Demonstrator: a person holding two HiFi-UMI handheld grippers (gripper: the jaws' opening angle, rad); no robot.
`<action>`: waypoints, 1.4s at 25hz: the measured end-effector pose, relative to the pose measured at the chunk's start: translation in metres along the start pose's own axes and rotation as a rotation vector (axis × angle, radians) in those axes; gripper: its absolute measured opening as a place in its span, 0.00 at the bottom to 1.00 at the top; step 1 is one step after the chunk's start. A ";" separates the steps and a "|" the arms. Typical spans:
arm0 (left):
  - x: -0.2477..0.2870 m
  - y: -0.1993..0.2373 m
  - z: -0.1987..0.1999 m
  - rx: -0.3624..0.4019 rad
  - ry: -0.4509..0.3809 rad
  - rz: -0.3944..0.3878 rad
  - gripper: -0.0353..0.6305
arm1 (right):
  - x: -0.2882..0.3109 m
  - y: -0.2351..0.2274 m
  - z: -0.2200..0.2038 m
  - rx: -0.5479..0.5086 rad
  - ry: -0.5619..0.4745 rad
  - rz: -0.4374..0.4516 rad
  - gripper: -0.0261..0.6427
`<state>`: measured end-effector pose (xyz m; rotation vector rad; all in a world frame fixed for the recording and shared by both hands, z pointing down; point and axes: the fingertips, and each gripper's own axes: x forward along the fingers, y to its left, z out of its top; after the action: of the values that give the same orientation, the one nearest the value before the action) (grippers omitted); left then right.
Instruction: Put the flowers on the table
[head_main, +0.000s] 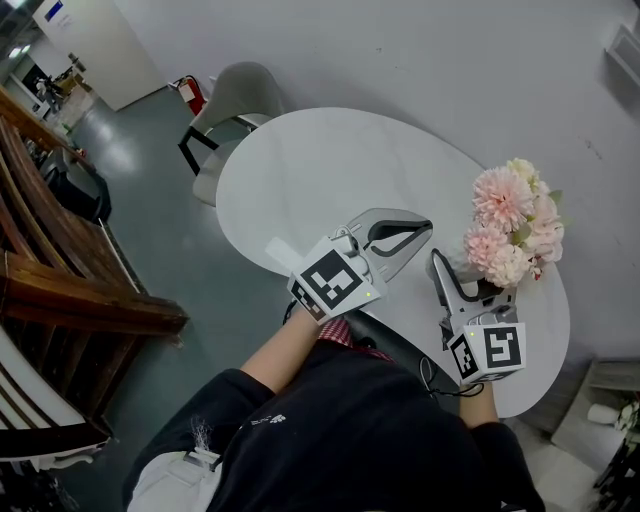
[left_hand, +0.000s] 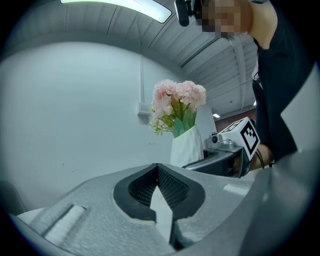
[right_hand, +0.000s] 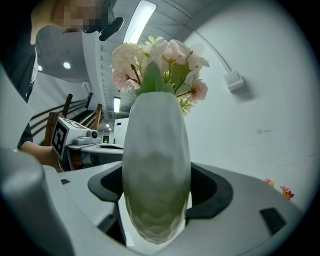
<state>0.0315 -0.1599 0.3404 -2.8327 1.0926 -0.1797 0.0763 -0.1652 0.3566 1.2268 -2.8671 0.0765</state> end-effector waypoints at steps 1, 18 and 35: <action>-0.001 0.000 0.001 0.001 0.001 -0.002 0.05 | 0.000 0.001 0.001 -0.001 -0.001 0.000 0.59; -0.003 0.004 0.004 0.006 -0.001 -0.058 0.05 | 0.000 0.006 0.005 0.014 -0.006 -0.060 0.59; -0.001 0.007 0.004 0.007 -0.006 -0.106 0.05 | 0.001 0.004 0.009 0.006 -0.024 -0.110 0.59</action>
<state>0.0265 -0.1637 0.3354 -2.8844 0.9397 -0.1833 0.0724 -0.1640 0.3472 1.3934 -2.8140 0.0685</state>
